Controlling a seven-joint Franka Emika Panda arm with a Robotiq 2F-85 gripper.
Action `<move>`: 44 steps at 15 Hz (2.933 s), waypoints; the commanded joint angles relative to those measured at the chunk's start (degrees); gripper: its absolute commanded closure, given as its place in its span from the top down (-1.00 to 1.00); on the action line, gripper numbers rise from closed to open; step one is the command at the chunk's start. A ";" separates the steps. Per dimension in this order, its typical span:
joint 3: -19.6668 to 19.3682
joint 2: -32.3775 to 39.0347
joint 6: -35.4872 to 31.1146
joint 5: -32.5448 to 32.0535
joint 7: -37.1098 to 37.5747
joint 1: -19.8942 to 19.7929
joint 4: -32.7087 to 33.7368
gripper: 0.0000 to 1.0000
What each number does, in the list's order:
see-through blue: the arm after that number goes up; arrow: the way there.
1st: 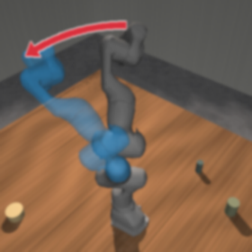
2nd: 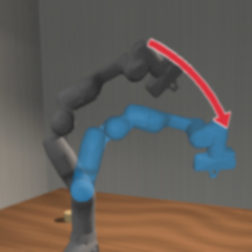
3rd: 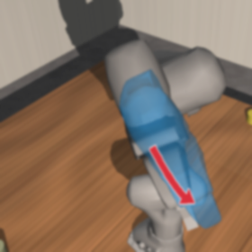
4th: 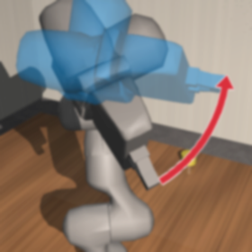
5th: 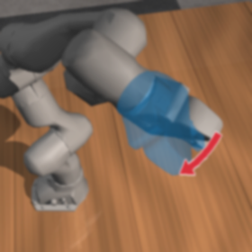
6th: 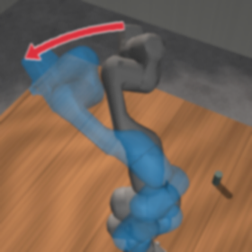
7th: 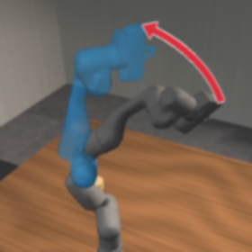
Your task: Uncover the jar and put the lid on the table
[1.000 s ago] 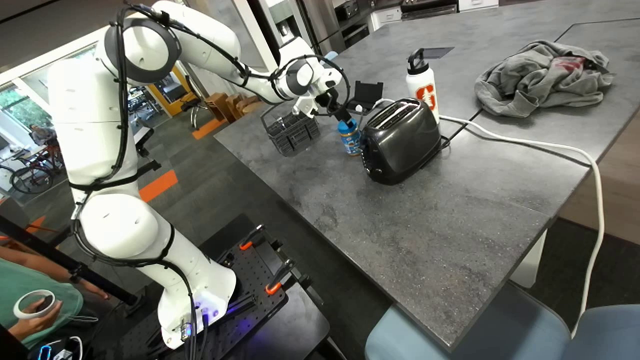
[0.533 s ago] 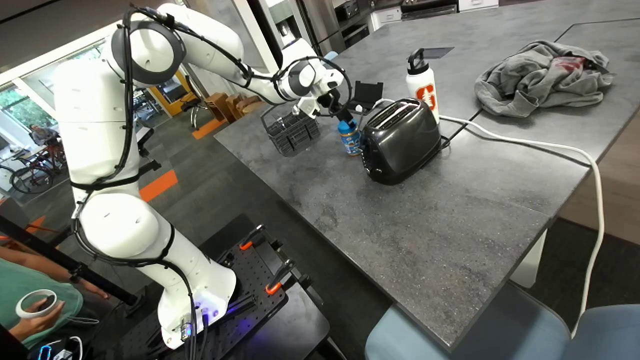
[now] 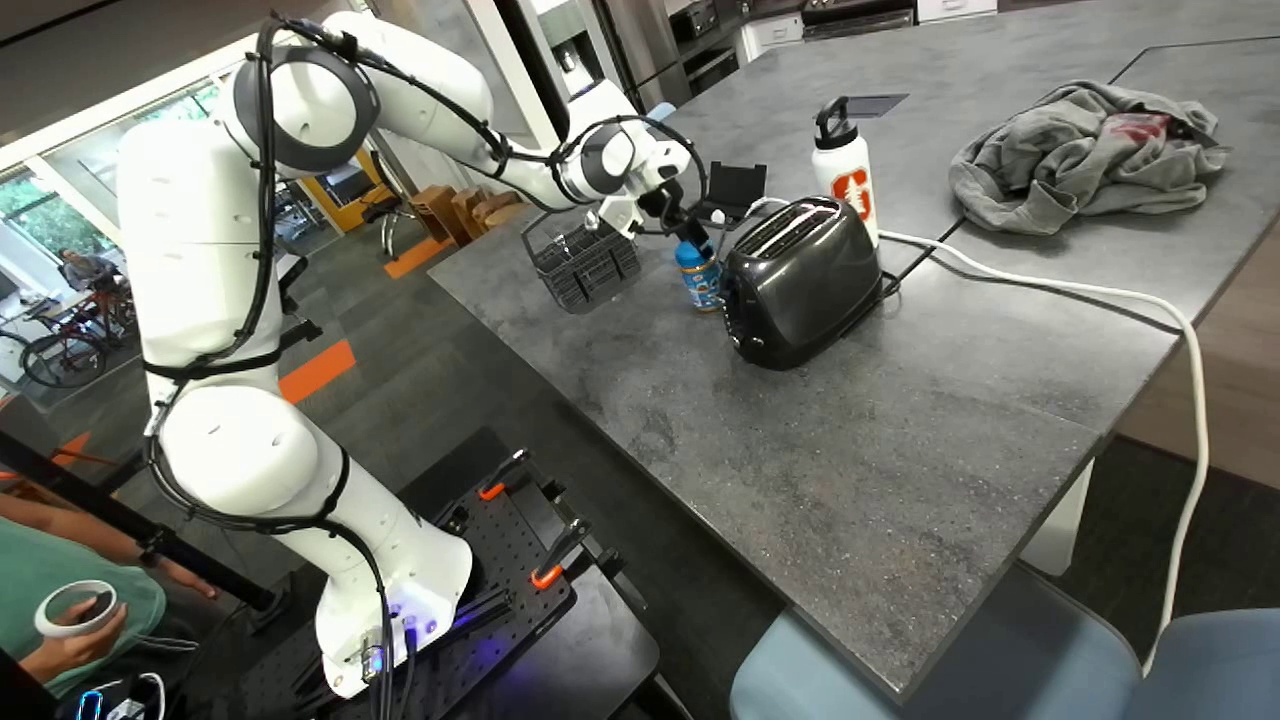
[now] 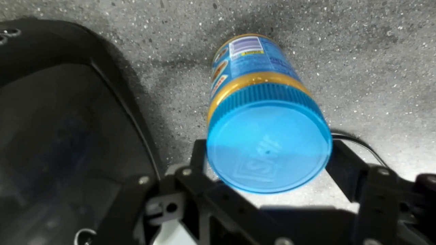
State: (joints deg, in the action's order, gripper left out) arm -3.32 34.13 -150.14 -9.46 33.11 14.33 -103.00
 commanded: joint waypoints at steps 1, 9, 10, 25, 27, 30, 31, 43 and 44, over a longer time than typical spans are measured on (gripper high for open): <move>-1.57 0.89 0.14 0.87 0.20 1.33 1.46 0.13; -2.24 -1.95 0.75 0.83 0.73 2.20 -0.39 0.09; -2.31 -2.35 0.92 0.80 0.84 2.32 -0.60 0.09; -3.92 -18.11 -0.30 -13.57 4.46 9.05 -13.93 0.09; -1.45 -21.23 -1.53 -15.93 4.70 9.07 -17.78 0.09; 3.71 -24.44 -5.49 -13.26 2.34 7.46 -23.01 0.09; 3.16 -20.56 -2.46 -14.52 3.58 7.27 -17.79 0.59; 3.90 -15.00 -10.70 -18.70 8.22 9.89 -20.96 0.09; 3.00 -12.90 -12.14 -20.41 10.25 10.72 -20.12 0.09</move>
State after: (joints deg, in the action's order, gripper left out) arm 1.72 16.89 -157.99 -26.00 38.63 23.16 -124.44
